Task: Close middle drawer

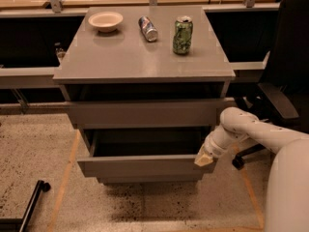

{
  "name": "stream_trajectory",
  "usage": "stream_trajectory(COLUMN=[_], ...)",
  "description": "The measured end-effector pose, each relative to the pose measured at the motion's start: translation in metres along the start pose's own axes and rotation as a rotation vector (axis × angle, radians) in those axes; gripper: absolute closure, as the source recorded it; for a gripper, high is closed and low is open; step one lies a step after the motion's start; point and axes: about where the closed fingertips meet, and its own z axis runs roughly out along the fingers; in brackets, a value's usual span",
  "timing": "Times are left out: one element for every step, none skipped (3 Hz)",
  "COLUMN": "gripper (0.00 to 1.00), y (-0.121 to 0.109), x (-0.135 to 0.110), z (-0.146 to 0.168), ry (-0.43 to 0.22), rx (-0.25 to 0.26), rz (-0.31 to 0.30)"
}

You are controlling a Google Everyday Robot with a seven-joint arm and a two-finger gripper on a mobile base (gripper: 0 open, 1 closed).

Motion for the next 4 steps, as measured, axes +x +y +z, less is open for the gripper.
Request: stream_trajectory(gripper=[1.0,1.0,1.0,0.84], y=[-0.001,-0.023,-0.071,-0.08], x=[0.002,-0.001,-0.014,-0.017], z=[0.014,0.034,0.039,0.037], ry=[-0.006,0.012,-0.006,-0.014], rx=[0.042,0.09,0.192,0.213], rz=[-0.018,-0.056,-0.092,-0.092])
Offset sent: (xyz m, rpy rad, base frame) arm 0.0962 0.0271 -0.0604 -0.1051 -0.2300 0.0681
